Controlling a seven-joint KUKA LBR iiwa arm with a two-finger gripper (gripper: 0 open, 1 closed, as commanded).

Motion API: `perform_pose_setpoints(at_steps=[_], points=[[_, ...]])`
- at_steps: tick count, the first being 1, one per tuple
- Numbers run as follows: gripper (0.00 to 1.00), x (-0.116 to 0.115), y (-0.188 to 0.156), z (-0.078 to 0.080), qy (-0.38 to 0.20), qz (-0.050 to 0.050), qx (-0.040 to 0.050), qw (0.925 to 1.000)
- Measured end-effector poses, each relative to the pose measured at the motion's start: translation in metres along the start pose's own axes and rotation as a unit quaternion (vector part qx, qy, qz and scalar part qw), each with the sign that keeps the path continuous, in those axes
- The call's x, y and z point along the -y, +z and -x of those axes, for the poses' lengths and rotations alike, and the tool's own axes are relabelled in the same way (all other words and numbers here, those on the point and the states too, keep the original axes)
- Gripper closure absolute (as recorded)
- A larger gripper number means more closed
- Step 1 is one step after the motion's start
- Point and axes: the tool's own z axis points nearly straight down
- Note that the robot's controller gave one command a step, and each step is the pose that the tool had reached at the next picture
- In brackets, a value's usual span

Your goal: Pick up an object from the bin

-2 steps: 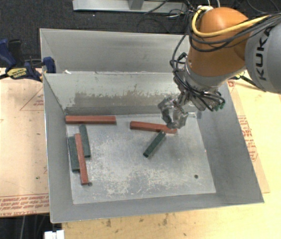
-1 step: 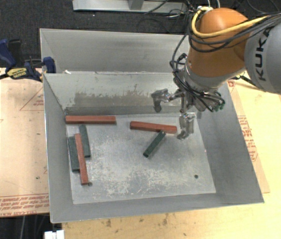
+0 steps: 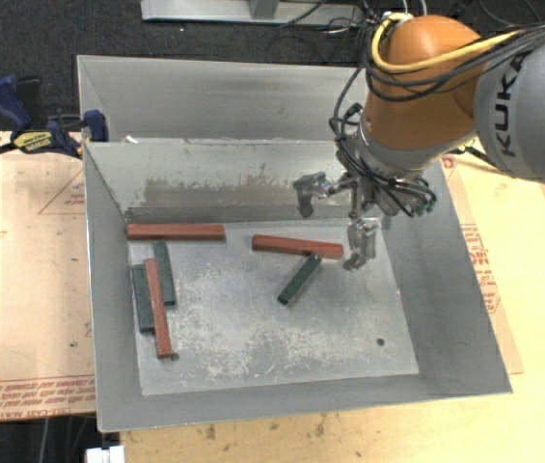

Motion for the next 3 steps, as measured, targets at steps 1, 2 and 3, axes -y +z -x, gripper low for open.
perform_pose_setpoints(at_steps=[1, 2, 3], points=[[0.00, 0.006, 0.038, 0.005, -0.037, -0.002, 0.0020, 0.9993], [0.00, 0.004, 0.090, -0.013, -0.152, 0.000, -0.0004, 0.9884], [1.00, 0.023, 0.148, 0.024, -0.114, 0.000, 0.0021, 0.9935]])
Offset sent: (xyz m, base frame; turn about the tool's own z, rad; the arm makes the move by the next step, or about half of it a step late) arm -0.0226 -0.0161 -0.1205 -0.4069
